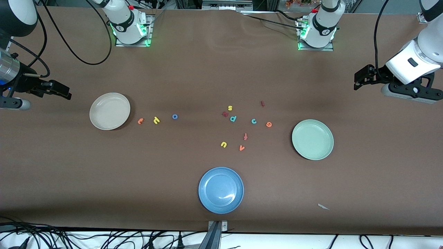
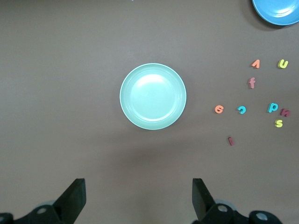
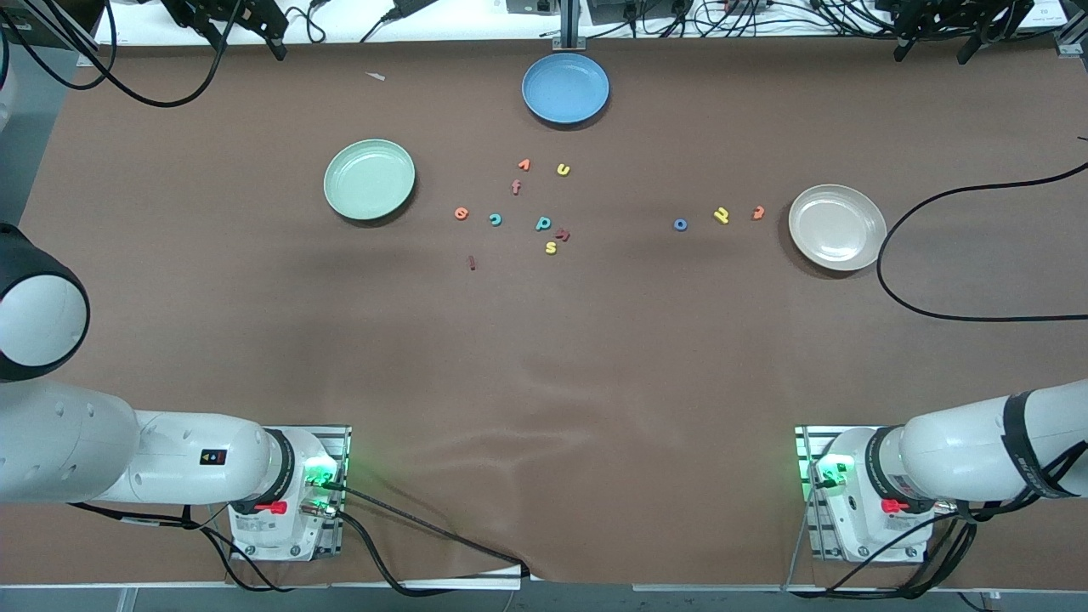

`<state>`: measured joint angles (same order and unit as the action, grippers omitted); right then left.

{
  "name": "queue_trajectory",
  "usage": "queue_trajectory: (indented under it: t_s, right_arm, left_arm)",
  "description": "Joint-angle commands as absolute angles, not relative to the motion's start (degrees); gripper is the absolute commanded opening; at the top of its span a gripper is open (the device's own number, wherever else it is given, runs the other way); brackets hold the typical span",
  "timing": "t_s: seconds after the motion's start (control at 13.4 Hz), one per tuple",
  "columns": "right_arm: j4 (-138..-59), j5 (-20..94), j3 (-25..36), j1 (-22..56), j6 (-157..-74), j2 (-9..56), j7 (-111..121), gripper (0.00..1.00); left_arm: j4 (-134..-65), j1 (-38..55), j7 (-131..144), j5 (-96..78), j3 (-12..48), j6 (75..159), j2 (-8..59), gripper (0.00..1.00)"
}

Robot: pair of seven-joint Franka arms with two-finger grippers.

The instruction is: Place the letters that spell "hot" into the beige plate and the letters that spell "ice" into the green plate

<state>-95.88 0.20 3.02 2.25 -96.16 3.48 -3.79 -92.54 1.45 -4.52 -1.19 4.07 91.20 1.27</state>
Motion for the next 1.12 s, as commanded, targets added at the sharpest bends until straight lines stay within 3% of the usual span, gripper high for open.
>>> queue_trajectory:
  t_s: [0.0,1.05]
  right_arm:
    - [-94.5,0.3,2.7,2.0,-94.3,4.0,-3.8,1.0]
    - [-94.5,-0.2,2.7,2.0,-93.9,4.0,-4.0,1.0]
  left_arm:
    - [-90.5,1.1,-5.9,-2.4,4.2,90.0,2.2,1.0]
    - [-90.5,1.1,-5.9,-2.4,4.2,90.0,2.2,1.0]
